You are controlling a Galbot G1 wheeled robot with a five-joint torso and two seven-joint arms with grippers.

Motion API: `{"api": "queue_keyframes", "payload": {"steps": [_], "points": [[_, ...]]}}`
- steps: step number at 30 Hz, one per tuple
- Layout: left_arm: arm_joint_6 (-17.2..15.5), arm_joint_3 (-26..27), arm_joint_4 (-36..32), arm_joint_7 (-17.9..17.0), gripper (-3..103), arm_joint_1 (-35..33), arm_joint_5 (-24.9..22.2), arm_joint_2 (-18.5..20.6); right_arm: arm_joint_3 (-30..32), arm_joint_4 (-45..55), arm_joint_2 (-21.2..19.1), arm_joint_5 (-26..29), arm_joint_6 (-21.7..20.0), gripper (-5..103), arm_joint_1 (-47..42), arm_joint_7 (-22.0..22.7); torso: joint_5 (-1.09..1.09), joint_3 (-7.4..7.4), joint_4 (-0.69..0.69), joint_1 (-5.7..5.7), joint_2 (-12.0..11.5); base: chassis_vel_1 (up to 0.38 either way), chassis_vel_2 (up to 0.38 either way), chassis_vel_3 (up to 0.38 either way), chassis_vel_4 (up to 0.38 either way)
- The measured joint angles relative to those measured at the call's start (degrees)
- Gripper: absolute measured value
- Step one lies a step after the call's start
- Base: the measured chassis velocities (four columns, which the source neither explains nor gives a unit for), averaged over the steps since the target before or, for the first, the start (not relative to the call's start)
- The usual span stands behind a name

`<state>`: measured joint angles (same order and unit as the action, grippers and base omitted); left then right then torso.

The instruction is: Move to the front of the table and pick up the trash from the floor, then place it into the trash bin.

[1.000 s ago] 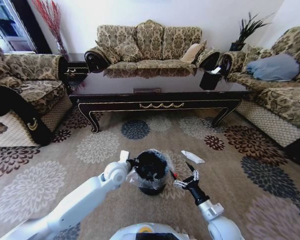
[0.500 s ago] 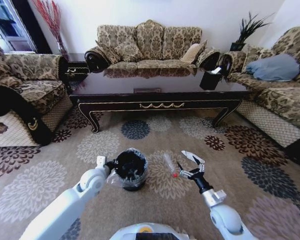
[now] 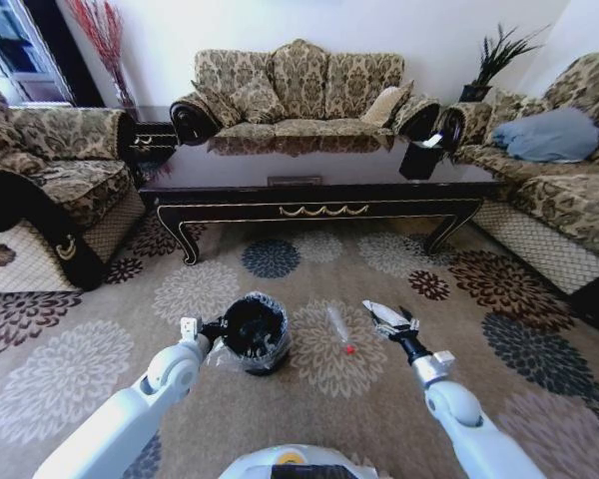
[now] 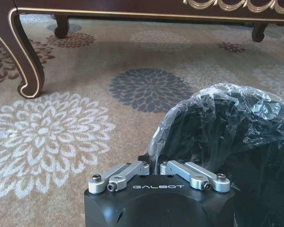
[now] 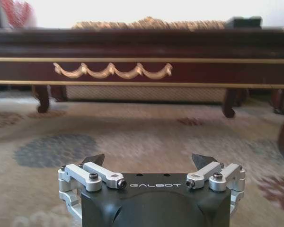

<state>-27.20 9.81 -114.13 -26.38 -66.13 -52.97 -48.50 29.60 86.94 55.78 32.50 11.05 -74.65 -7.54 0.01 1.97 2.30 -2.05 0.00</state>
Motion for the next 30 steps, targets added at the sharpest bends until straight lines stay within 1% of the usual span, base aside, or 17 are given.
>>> {"api": "queue_keyframes", "payload": {"steps": [2,5,6,9,10,14,15,18,19,20,21,22,23,24,27,28,30], "points": [[0.0,0.2,0.0,0.0,4,-0.2,0.0,0.0,-0.6,-2.1,-0.3,0.4,-0.1,100,1.7,0.0,0.01,0.00,-0.01,0.00,0.0,0.000,0.000,0.000,0.000],[0.0,0.8,-0.1,0.0,4,-1.0,-0.1,0.5,-3.7,-9.9,-1.1,1.3,-0.3,100,9.2,-0.7,-0.01,0.00,-0.09,0.00,0.0,0.000,0.000,0.000,0.000],[0.0,0.8,-0.1,0.0,4,-1.0,-0.1,0.5,-3.7,-9.9,-1.1,1.3,-0.3,100,9.2,-0.7,-0.01,0.00,-0.09,0.00,0.0,0.000,0.000,0.000,0.000],[0.0,0.8,0.3,0.0,4,-0.9,-0.2,1.1,-7.8,-17.8,-1.0,1.9,-1.0,100,15.8,-1.3,-0.01,0.00,-0.07,0.00,0.0,0.000,0.000,0.000,0.000],[0.0,0.8,0.3,0.0,4,-0.9,-0.2,1.1,-7.8,-17.8,-1.0,1.9,-1.0,100,15.8,-1.3,-0.01,0.00,-0.07,0.00,0.0,0.000,0.000,0.000,0.000],[-0.4,0.5,-0.1,-0.9,4,-0.6,-1.4,1.3,-13.6,-30.9,0.1,1.7,0.0,100,23.5,-3.0,0.00,0.00,-0.04,0.00,0.0,0.000,0.000,0.000,0.000],[-0.4,0.5,-0.1,-0.9,4,-0.6,-1.4,1.3,-13.6,-30.9,0.1,1.7,0.0,100,23.5,-3.0,0.00,0.00,-0.04,0.00,0.0,0.000,0.000,0.000,0.000],[-0.6,0.2,-0.1,-1.6,4,-0.6,-1.7,1.7,-15.5,-38.6,1.2,1.0,1.4,100,27.8,-3.9,0.00,0.00,-0.03,0.00,0.0,0.000,0.000,0.000,0.000],[-0.8,-0.2,0.0,-1.9,4,-0.6,-2.0,1.9,-16.3,-43.7,2.1,0.5,2.2,100,30.9,-4.6,0.00,0.00,-0.03,0.00,0.0,0.000,0.000,0.000,0.000],[-0.8,-0.2,0.0,-1.9,4,-0.6,-2.0,1.9,-16.3,-43.7,2.1,0.5,2.2,100,30.9,-4.6,0.00,0.00,-0.03,0.00,0.0,0.000,0.000,0.000,0.000],[-0.9,-0.4,0.1,-2.0,4,-0.5,-2.2,2.0,-16.7,-46.6,2.6,0.2,2.5,100,32.8,-5.0,0.01,0.01,-0.04,0.00,0.0,0.000,0.000,0.000,0.000],[-1.1,-0.7,0.2,-2.1,4,-0.3,-2.5,2.0,-17.3,-50.6,3.3,-0.3,3.1,100,35.6,-5.6,-0.01,0.00,-0.09,0.00,0.0,0.000,0.000,0.000,0.000],[-1.3,-1.0,0.3,-2.2,4,0.0,-2.8,2.0,-17.5,-52.8,3.6,-0.9,3.5,100,37.0,-6.0,-0.02,0.00,-0.09,0.00,0.0,0.000,0.000,0.000,0.000],[-1.3,-1.0,0.3,-2.2,4,0.0,-2.8,2.0,-17.5,-52.8,3.6,-0.9,3.5,100,37.0,-6.0,-0.02,0.00,-0.09,0.00,0.0,0.000,0.000,0.000,0.000],[-1.5,-1.4,0.3,-2.3,4,0.6,-3.3,1.9,-17.7,-56.8,4.3,-3.4,4.6,100,39.1,-7.1,-0.02,0.00,-0.02,0.00,0.0,0.000,0.000,0.000,0.000],[-1.7,-1.6,0.3,-2.4,4,0.8,-3.6,1.8,-17.8,-59.1,5.0,-5.1,5.2,100,40.4,-7.6,-0.02,0.00,-0.01,0.00,0.0,0.000,0.000,0.000,0.000],[-1.7,-1.6,0.2,-2.4,4,0.8,-3.7,1.8,-17.9,-60.1,5.4,-5.6,5.4,100,40.9,-7.7,-0.01,0.00,-0.01,0.00,0.0,0.000,0.000,0.000,0.000]]}}
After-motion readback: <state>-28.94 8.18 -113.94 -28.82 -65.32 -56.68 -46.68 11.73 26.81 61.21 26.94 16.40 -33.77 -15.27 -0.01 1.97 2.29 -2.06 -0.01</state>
